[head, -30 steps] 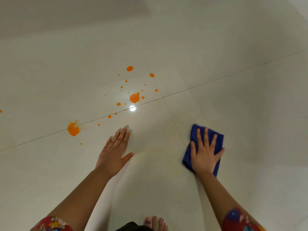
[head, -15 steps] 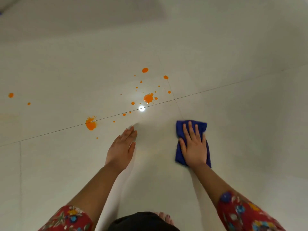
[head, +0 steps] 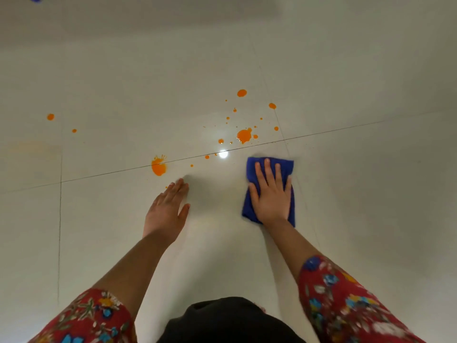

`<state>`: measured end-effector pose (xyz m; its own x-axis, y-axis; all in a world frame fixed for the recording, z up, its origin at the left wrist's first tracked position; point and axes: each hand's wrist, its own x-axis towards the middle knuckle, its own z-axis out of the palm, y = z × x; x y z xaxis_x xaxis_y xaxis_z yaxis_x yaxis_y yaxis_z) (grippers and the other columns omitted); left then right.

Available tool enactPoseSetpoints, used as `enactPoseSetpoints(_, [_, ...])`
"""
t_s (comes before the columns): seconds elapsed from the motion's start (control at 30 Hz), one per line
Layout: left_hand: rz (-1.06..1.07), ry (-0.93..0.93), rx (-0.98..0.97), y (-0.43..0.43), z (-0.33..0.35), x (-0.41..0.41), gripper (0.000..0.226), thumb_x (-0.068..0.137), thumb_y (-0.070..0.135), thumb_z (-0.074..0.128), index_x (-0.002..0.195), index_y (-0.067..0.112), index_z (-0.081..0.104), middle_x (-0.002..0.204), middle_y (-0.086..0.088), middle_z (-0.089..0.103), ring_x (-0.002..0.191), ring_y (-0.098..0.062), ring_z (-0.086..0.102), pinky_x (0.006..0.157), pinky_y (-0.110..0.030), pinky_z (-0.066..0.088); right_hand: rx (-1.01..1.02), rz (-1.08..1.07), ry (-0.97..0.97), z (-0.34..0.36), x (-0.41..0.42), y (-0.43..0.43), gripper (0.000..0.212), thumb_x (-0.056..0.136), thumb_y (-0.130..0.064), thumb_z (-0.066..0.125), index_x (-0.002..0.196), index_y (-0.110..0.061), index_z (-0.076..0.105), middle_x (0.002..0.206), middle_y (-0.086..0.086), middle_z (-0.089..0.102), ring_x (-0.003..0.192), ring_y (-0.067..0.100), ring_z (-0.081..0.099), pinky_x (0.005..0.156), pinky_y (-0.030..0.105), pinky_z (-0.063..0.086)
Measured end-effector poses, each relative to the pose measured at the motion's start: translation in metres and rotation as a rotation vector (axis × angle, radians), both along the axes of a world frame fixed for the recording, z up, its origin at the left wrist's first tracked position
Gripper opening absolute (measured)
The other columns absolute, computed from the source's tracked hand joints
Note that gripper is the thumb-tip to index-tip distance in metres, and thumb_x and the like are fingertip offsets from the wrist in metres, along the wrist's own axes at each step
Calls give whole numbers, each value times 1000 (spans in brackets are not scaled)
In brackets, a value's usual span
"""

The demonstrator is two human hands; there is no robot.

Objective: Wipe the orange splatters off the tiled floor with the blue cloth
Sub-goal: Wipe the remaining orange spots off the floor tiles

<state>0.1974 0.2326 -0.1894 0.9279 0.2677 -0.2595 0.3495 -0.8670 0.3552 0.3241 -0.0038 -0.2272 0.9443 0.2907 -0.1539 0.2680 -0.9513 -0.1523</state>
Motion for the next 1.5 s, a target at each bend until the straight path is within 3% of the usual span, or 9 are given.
enactPoseSetpoints(0.13, [120, 38, 50, 11, 16, 19, 60, 96, 32, 45, 151, 21, 22, 159, 4, 17, 146, -16, 18, 118, -33, 19, 56, 288, 16, -2, -42, 63, 60, 94, -47, 30, 151, -29, 26, 160, -3, 20, 147, 24, 18, 114, 54, 24])
enactPoseSetpoints(0.27, [-6, 174, 64, 15, 24, 32, 66, 96, 40, 41, 152, 23, 10, 161, 7, 5, 147, -15, 11, 117, -30, 14, 85, 582, 9, -1, -88, 11, 60, 96, -48, 38, 152, -34, 21, 161, -9, 14, 148, 18, 14, 116, 47, 16])
enactPoseSetpoints(0.5, [-491, 311, 296, 77, 55, 30, 69, 98, 46, 35, 152, 22, -1, 161, 4, -2, 147, -13, 7, 117, -29, 13, 5, 74, 6, -2, -23, 61, 60, 94, -48, 28, 150, -27, 30, 158, -1, 26, 145, 25, 26, 115, 53, 20])
enactPoseSetpoints(0.7, [-414, 336, 255, 127, 65, 4, 73, 96, 48, 39, 152, 23, 0, 160, 7, 2, 147, -12, 9, 115, -29, 20, -41, 639, 58, 2, -94, 69, 63, 94, -53, 37, 152, -31, 23, 160, -5, 18, 148, 21, 18, 116, 51, 14])
enactPoseSetpoints(0.83, [-298, 339, 160, 139, 47, -19, 75, 95, 50, 40, 152, 22, -1, 160, 7, -3, 147, -11, 8, 116, -30, 22, -124, 361, 129, 15, -77, 49, 67, 90, -54, 28, 152, -30, 17, 160, -6, 9, 145, 20, 26, 109, 51, 32])
enactPoseSetpoints(0.93, [-264, 323, 108, 141, 39, -29, 75, 95, 49, 40, 152, 21, 0, 161, 7, -3, 147, -10, 7, 116, -30, 21, -238, 169, 257, 22, -54, 47, 64, 91, -58, 0, 143, -33, -27, 152, -10, -30, 149, 20, -11, 119, 52, 9])
enactPoseSetpoints(1.03, [-277, 320, 96, 142, 36, -29, 76, 95, 49, 40, 152, 22, -1, 161, 7, -4, 147, -9, 7, 116, -29, 20, -214, 103, 280, 25, -39, 76, 64, 100, -52, 15, 146, -32, -25, 157, -6, -29, 147, 22, -21, 117, 56, -4])
enactPoseSetpoints(1.3, [-174, 300, 83, 170, 24, -35, 89, 90, 48, 53, 152, 23, -5, 159, 9, -13, 147, -11, -1, 117, -32, 19, -143, 795, 46, 11, -94, 95, 60, 97, -51, 33, 152, -37, 15, 161, -8, 13, 149, 25, 11, 112, 62, 13])
enactPoseSetpoints(1.5, [-20, 250, 16, 185, 9, -51, 106, 79, 57, 62, 151, 23, -9, 157, 13, -19, 146, -5, -9, 118, -31, 17, -141, 244, 12, 0, -15, 121, 59, 96, -54, 11, 152, -37, 3, 161, -10, 4, 149, 29, 2, 114, 60, 9])
